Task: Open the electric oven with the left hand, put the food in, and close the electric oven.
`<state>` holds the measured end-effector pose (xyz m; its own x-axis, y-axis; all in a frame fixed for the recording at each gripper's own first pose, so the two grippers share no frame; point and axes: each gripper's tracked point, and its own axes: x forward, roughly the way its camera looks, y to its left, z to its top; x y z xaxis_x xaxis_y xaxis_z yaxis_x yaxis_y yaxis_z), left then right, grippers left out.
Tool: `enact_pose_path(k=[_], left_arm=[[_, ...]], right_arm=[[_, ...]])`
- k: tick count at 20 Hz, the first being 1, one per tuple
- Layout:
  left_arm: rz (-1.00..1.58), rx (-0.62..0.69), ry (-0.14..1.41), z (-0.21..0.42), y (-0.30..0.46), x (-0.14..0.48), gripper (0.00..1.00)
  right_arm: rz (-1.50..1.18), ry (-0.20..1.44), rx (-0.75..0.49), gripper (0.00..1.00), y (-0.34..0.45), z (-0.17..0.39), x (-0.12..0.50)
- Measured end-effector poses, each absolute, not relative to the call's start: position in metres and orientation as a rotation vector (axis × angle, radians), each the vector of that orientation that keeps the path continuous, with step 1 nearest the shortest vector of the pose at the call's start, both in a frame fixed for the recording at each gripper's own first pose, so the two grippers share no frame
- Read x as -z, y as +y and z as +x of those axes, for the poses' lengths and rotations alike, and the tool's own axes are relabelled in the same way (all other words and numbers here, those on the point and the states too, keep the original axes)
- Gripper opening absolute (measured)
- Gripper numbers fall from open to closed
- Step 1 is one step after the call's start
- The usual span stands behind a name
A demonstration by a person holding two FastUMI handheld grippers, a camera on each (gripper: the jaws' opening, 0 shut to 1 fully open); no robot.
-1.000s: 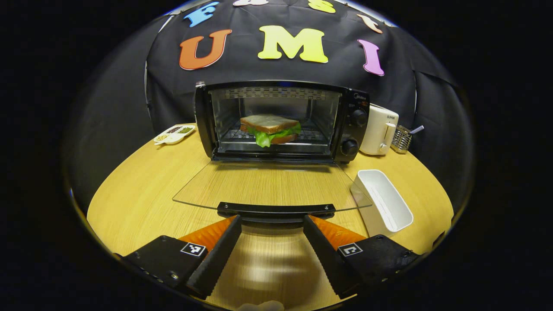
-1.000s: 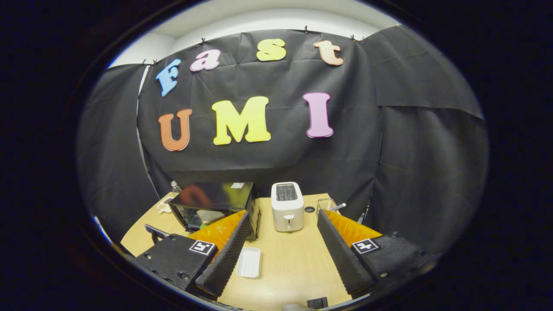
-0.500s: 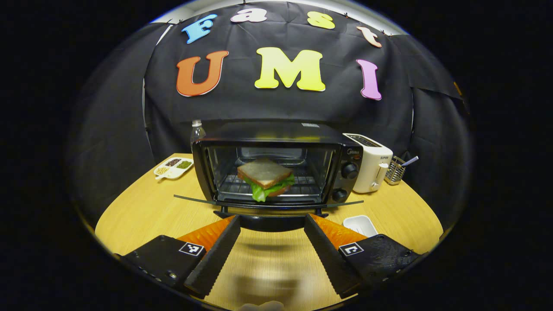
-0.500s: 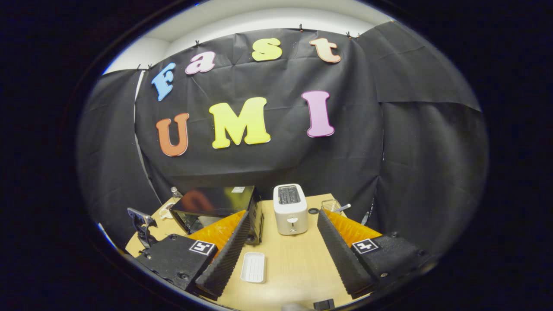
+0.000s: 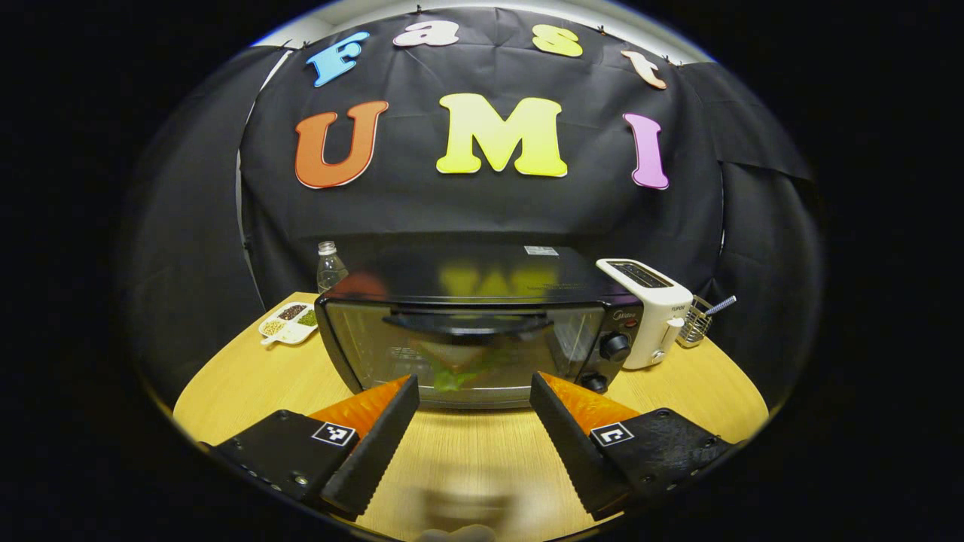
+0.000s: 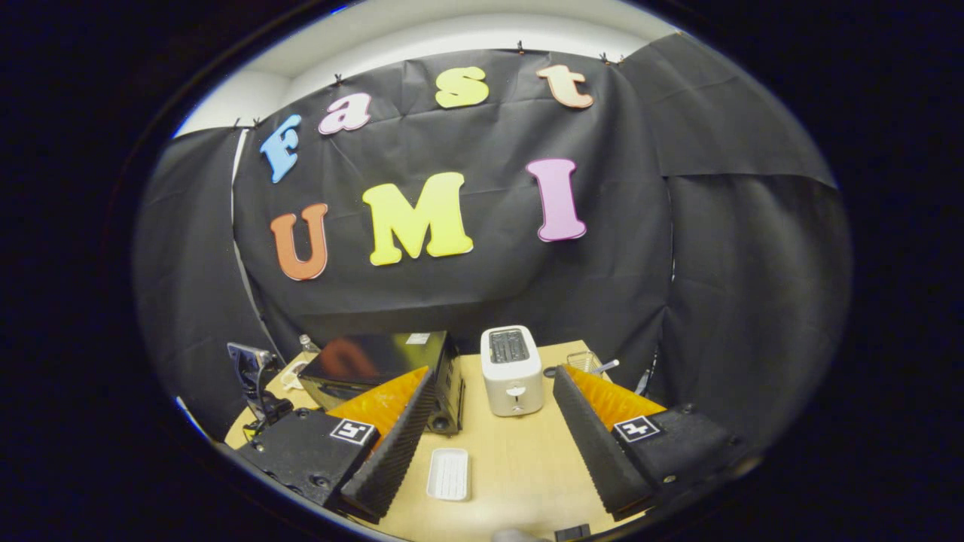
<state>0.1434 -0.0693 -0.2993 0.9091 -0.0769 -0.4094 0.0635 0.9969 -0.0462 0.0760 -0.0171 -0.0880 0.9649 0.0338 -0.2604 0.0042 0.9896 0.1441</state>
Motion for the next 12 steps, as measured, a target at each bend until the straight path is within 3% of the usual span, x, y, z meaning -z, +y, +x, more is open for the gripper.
enact_pose_path(k=[5, 6, 7, 12], left_arm=[[-0.023, 0.048, 0.363, 0.126, -0.052, 0.258, 0.98], [-0.025, 0.047, 0.335, 0.120, -0.049, 0.244, 0.98], [-0.025, 0.052, 0.314, 0.115, -0.047, 0.232, 0.98], [-0.029, 0.045, 0.205, 0.076, -0.025, 0.149, 0.97]], right_arm=[[0.135, 0.235, -0.025, 1.00, -0.007, 0.069, 0.075], [0.133, 0.235, -0.030, 0.89, -0.003, 0.067, 0.074], [0.131, 0.235, -0.031, 1.00, 0.000, 0.065, 0.073], [0.107, 0.165, -0.031, 1.00, 0.014, 0.047, 0.051]])
